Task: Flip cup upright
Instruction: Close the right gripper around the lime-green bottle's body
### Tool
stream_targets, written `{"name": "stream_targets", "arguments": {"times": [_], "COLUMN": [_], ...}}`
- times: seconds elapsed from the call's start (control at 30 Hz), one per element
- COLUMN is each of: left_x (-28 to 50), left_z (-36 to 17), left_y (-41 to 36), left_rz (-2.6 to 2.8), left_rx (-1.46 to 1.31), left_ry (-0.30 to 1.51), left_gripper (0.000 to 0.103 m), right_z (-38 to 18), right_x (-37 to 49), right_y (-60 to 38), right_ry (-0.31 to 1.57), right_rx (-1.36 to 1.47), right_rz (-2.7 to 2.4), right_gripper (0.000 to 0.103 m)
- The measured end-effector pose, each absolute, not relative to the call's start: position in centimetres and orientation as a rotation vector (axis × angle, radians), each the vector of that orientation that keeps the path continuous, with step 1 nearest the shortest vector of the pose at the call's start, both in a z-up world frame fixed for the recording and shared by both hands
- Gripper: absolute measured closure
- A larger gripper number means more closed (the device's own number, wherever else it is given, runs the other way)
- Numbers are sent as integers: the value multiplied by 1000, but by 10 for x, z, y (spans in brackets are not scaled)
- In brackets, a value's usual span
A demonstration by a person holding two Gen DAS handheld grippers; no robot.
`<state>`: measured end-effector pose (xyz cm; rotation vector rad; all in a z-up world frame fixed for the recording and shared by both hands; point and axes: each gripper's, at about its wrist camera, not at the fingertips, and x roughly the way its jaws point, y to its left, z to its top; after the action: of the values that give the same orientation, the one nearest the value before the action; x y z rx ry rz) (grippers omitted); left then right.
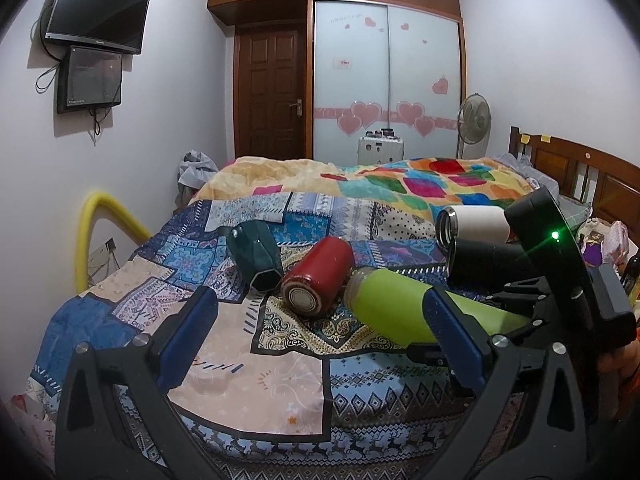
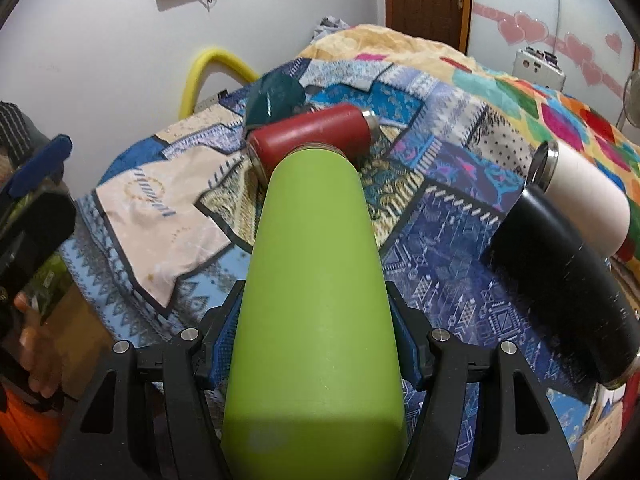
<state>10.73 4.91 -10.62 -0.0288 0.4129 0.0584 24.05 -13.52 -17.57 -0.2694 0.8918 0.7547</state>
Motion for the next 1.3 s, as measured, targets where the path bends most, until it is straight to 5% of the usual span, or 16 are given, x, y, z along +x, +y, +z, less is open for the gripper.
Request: {"name": "stream_targets", "arguments": {"times": [0.63,1.03,1.3], "left_x": [137,154,182], "left_z": [-126,-121,-127], "left_y": [39,24,9], "left_rz": [51,24,-20], "left_rx": [-11,2,-2], "left_ry": [471,507,610], "left_gripper": [0,0,0], "right_z": [-186,-143,-147], "right_x": [252,244,264], "right_y": [-145,-196,-231], "right_ry": [889,768,737], "right_rx": [-272,-176,-162], "right_rz": [746,705,559], "right_gripper": [41,23,22]}}
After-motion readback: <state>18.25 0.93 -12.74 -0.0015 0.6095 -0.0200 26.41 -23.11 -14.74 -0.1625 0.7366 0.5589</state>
